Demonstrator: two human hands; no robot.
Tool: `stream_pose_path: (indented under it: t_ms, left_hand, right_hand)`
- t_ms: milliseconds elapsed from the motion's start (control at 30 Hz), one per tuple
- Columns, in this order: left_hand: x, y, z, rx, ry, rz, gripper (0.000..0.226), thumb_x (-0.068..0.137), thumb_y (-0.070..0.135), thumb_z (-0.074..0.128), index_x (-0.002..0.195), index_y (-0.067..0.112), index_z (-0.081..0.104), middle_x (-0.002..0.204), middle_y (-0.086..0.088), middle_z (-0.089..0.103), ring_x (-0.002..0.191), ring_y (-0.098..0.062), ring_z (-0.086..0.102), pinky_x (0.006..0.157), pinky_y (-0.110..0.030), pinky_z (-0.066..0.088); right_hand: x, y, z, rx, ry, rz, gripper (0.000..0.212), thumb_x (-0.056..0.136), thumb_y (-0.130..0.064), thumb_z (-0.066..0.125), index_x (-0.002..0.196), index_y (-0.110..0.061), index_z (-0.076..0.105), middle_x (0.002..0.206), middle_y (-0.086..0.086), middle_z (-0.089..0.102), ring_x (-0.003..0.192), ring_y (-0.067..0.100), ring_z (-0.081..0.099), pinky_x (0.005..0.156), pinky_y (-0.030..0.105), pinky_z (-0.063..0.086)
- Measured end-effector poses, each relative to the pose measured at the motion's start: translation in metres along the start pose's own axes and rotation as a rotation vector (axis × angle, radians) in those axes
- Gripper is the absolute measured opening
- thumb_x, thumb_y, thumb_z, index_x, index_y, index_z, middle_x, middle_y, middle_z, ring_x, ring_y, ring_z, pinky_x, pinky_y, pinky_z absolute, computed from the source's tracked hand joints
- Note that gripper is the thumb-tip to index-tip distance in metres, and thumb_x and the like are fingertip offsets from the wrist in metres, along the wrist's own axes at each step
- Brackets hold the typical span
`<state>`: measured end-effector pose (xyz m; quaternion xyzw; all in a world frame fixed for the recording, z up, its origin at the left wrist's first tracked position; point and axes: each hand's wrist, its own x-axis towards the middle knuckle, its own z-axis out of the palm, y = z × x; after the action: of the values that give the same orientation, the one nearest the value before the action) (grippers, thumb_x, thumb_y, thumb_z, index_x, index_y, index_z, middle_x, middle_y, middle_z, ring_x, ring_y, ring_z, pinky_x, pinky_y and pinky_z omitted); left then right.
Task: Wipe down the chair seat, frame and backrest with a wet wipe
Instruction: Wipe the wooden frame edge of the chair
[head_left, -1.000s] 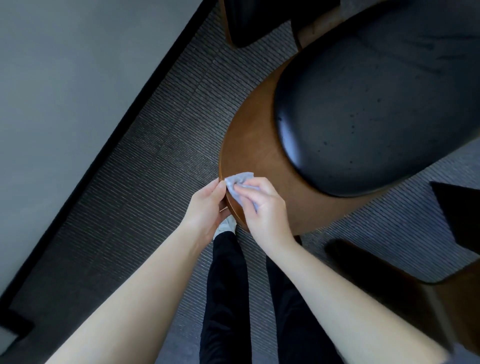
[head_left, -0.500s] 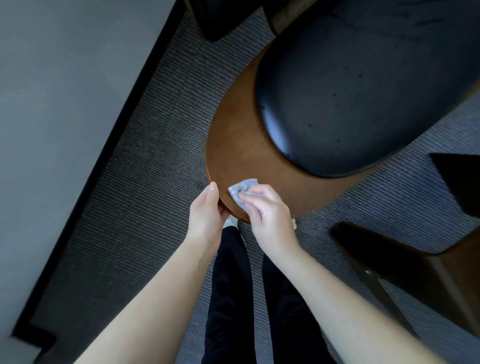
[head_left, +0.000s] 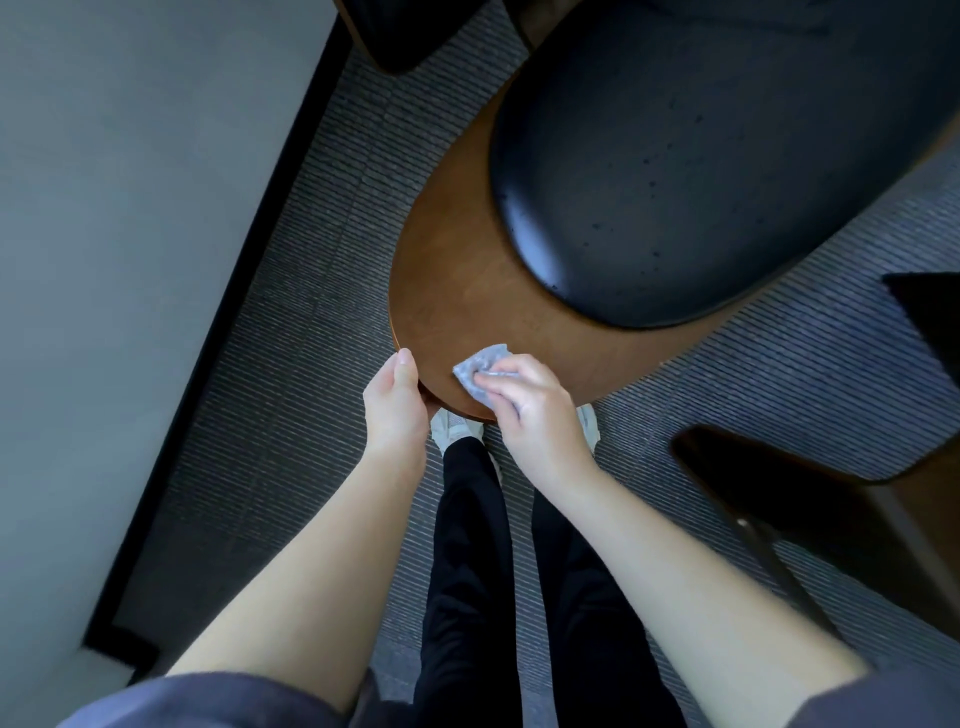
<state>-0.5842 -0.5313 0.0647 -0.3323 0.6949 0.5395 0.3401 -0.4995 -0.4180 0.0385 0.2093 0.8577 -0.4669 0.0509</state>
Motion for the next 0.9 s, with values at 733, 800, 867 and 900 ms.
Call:
stream_pose_path:
  t_ms: [733, 800, 867, 900]
  left_hand:
    - [0.004, -0.004, 0.002, 0.057, 0.080, 0.065, 0.040, 0.106, 0.025, 0.031, 0.087, 0.018, 0.065, 0.102, -0.010, 0.070, 0.105, -0.034, 0.065, 0.089, -0.043, 0.057]
    - [0.004, -0.004, 0.002, 0.050, 0.078, 0.063, 0.039, 0.106, 0.026, 0.031, 0.091, 0.020, 0.067, 0.104, -0.006, 0.072, 0.103, -0.028, 0.067, 0.090, -0.042, 0.056]
    - [0.004, -0.004, 0.002, 0.043, 0.076, 0.059, 0.039, 0.107, 0.026, 0.031, 0.093, 0.022, 0.067, 0.103, -0.004, 0.072, 0.103, -0.024, 0.068, 0.091, -0.041, 0.056]
    - [0.004, -0.003, 0.002, 0.042, 0.076, 0.057, 0.039, 0.107, 0.026, 0.031, 0.093, 0.022, 0.067, 0.103, -0.003, 0.072, 0.103, -0.024, 0.068, 0.091, -0.041, 0.056]
  right_hand:
    - [0.003, 0.125, -0.088, 0.053, 0.695, 0.707, 0.024, 0.091, -0.003, 0.057, 0.111, -0.004, 0.069, 0.119, 0.012, 0.057, 0.108, 0.022, 0.058, 0.088, 0.010, 0.041]
    - [0.010, 0.131, -0.091, 0.074, 0.670, 0.742, 0.025, 0.091, -0.002, 0.057, 0.113, -0.003, 0.068, 0.121, 0.010, 0.056, 0.109, 0.016, 0.056, 0.083, 0.000, 0.035]
    - [0.018, 0.129, -0.088, 0.023, 0.558, 0.737, 0.025, 0.092, -0.002, 0.057, 0.114, -0.006, 0.068, 0.125, 0.006, 0.053, 0.109, 0.013, 0.055, 0.086, 0.006, 0.035]
    - [0.020, 0.127, -0.085, -0.008, 0.519, 0.741, 0.025, 0.092, -0.002, 0.057, 0.114, -0.007, 0.068, 0.127, 0.005, 0.053, 0.109, 0.013, 0.055, 0.086, 0.010, 0.035]
